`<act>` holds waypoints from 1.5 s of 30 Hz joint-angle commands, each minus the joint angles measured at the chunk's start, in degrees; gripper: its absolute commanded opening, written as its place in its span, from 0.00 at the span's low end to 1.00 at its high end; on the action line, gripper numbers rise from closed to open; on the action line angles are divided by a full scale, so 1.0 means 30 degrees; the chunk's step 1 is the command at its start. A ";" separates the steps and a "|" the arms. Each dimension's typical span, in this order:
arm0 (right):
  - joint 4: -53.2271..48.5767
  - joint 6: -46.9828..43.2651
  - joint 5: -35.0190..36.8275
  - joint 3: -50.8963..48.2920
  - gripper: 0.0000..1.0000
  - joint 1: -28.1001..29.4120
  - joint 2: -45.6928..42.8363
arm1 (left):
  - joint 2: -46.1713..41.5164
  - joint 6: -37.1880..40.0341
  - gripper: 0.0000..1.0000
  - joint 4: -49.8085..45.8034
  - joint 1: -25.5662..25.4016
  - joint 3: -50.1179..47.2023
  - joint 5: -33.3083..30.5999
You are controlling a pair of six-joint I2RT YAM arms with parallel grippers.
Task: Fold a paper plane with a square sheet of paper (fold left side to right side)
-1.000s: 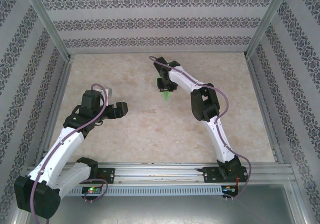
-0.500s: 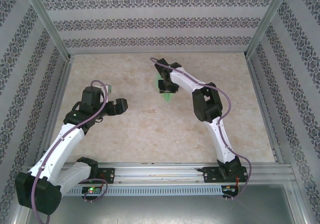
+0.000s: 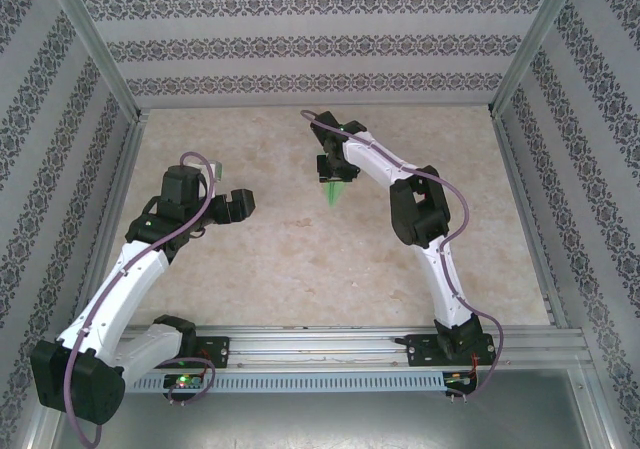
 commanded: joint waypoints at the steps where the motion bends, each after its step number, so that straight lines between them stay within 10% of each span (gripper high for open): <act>1: -0.0569 -0.0360 0.0204 -0.0184 0.42 0.0251 -0.0882 | -0.0006 0.0446 0.92 -0.0131 0.0343 0.0726 0.0029; 14: -0.1266 -0.1672 0.1137 -0.1996 0.55 0.0648 -0.5456 | 0.0352 0.0310 1.00 0.1891 0.1389 0.0528 -0.0181; 24: 0.2410 -0.2546 0.1654 -1.1729 0.70 -0.0817 -1.4770 | 0.0579 0.0250 1.00 0.5297 0.3972 -0.0706 -0.3011; 35: 1.1777 -0.3331 -0.0129 -2.4021 0.98 -0.7799 -2.3743 | 0.1821 0.3026 1.00 1.2442 0.4435 -0.3958 -0.6178; 45: 2.4204 -0.7256 -0.1916 -3.0309 0.98 -0.9978 -2.2630 | 0.4699 0.4817 1.00 1.5633 0.4495 -0.5315 -0.6301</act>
